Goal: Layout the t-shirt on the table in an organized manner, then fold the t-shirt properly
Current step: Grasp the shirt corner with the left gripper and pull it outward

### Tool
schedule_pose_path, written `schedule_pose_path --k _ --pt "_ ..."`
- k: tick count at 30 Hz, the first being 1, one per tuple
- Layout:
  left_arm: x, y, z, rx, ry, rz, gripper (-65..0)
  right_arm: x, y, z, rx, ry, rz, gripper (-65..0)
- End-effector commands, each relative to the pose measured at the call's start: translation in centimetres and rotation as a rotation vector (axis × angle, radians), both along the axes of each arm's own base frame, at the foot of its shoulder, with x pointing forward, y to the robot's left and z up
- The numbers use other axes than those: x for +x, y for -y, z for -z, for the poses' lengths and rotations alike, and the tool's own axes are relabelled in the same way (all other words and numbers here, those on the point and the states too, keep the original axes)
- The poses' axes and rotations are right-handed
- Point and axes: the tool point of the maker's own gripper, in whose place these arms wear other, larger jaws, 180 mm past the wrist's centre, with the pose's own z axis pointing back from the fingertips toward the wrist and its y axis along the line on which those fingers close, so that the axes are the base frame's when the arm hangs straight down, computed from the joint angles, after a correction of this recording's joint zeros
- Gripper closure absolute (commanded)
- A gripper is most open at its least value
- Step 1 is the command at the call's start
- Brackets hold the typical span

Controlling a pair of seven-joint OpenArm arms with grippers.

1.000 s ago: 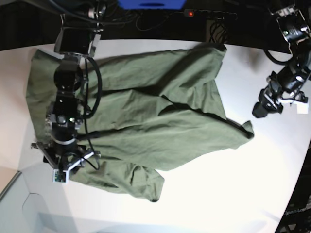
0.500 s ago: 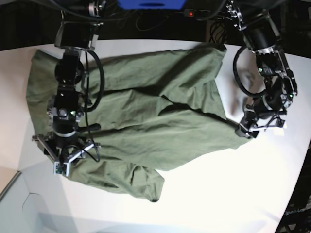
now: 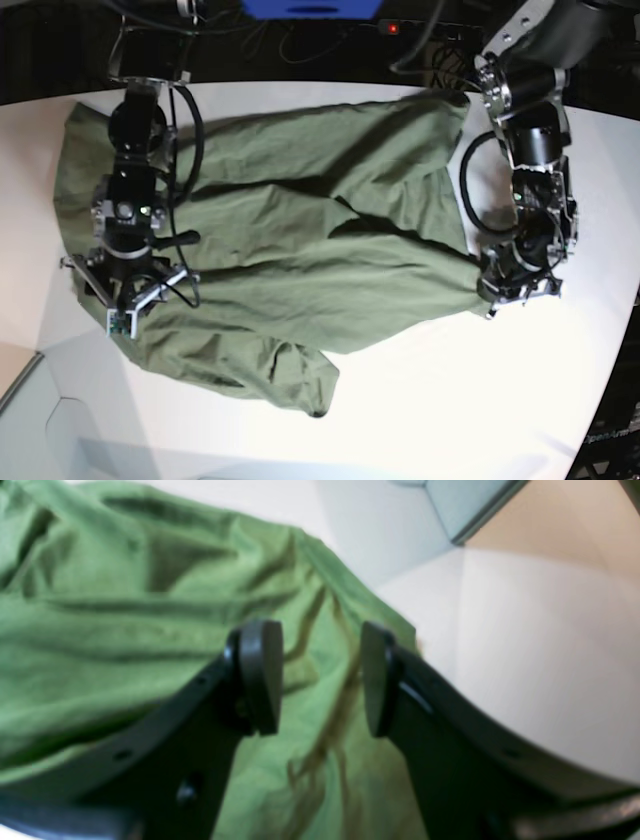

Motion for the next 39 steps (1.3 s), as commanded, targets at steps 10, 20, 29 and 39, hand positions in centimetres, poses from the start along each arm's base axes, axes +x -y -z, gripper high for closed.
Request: schedule_pose_path --k 10,20,29,39 --pt "10.5 -1.3 -12.2 0.188 0.192 0.016 -0.3 -0.6 0.6 -2.5 -0.047 0.077 -0.008 -26.5" --pt "15.9 -0.7 -18.3 0.330 0.289 -0.014 -0.7 -2.0 0.7 -3.5 -0.059 0.098 -0.003 -26.5" --pt "16.0 -1.2 -18.7 0.344 0.307 -0.034 -37.9 -2.9 0.7 -2.4 -0.061 0.068 -0.005 -26.5" --pt "12.8 -3.3 -16.8 0.360 0.251 0.000 -44.9 -3.1 0.7 -2.1 -0.059 0.060 -0.003 -26.5"
